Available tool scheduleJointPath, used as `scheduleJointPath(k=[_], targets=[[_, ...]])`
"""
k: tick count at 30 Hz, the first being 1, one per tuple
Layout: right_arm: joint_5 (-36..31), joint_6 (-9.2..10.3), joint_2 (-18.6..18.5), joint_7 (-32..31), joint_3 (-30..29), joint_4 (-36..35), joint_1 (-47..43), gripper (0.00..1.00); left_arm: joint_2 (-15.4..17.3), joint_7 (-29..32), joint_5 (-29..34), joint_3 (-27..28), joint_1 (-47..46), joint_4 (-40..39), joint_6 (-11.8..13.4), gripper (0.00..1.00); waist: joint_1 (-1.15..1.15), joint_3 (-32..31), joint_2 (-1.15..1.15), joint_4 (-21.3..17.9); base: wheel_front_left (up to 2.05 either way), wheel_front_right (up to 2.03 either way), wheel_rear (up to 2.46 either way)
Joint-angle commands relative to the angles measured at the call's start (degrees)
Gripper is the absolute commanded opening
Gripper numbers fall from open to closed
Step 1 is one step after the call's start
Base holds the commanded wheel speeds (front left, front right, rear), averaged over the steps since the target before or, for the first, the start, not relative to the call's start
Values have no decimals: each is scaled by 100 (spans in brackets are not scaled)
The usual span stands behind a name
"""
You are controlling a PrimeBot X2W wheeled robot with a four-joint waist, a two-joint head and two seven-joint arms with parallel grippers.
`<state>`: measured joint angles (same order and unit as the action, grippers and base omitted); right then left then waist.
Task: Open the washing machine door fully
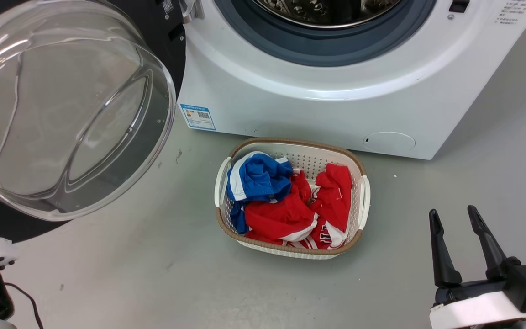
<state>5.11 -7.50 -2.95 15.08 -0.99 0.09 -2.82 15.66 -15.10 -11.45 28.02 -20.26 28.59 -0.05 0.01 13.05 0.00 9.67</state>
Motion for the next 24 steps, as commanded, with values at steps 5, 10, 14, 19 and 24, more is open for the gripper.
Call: scheduleJointPath(k=[5,10,14,19,24], targets=[[107,1,16,12,7,-9,-15,100,-122,-11,196,50,228,-260,-105,0,-1,-181,0,-16,0,0,0],[147,1,15,12,-77,-88,-71,100,-371,-11,384,15,485,-691,-168,0,-1,-391,0,-16,0,0,0],[143,1,16,12,-134,-227,-122,100,-593,-11,520,-64,730,-1142,-226,0,-1,-554,0,-28,0,0,0],[137,1,16,12,-203,-389,-212,100,-867,-11,673,-288,1057,-1746,-343,0,-1,-770,0,-51,0,0,0],[117,1,16,12,-254,-510,-335,100,-1061,-11,849,-639,1432,-2242,-430,0,-1,-974,0,-116,0,0,0]])
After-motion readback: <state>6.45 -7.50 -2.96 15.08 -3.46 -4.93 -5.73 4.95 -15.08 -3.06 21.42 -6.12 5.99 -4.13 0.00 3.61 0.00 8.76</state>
